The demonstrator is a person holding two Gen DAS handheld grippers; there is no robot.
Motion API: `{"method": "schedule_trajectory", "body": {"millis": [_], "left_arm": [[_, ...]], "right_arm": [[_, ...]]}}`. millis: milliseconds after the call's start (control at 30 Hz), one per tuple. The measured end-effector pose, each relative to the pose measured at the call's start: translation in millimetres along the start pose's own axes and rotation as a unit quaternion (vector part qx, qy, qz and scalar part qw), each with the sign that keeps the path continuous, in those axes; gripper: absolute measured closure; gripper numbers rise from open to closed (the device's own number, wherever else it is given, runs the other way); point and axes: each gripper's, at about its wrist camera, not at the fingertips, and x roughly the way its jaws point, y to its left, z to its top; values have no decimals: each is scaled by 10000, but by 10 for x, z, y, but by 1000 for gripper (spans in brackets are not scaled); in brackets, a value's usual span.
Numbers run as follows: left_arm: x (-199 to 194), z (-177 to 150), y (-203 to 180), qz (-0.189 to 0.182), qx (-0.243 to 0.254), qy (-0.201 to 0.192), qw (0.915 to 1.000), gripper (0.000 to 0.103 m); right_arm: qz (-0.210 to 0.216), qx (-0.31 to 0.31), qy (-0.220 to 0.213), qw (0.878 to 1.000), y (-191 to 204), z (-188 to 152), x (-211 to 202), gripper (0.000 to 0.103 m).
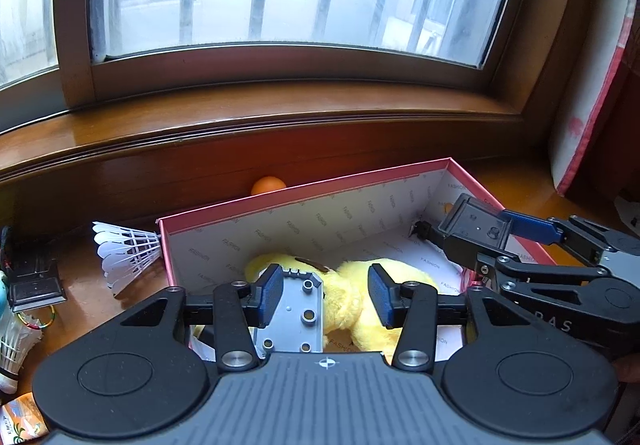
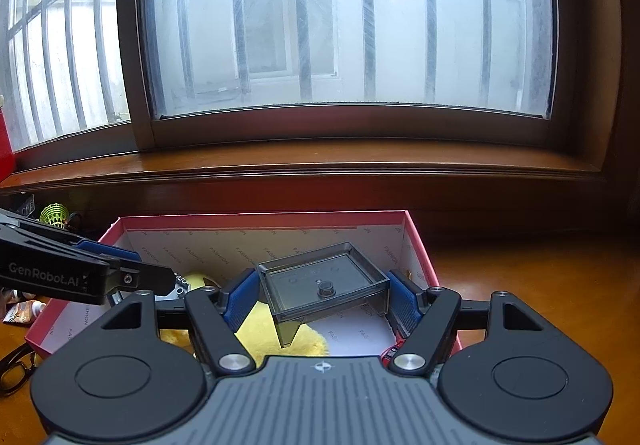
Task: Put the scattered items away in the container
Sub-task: 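Lower the plate and tray into the box and open both grippers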
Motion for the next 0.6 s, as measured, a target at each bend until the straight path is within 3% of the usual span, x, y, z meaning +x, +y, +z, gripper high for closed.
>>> {"method": "schedule_trajectory", "body": {"millis": [333, 467, 600], "left_arm": [[-81, -38, 23, -1, -72, -73, 9999, 26], [-144, -79, 31, 81, -160, -148, 9997, 6], [-236, -122, 13, 211, -100, -238, 9994, 2]], "right_arm": [[-46, -190, -33, 9998, 76, -10, -5, 29], [-23, -209, -61, 9998, 99, -17, -32, 27], [19, -178, -91, 9998, 111, -31, -75, 23]]}}
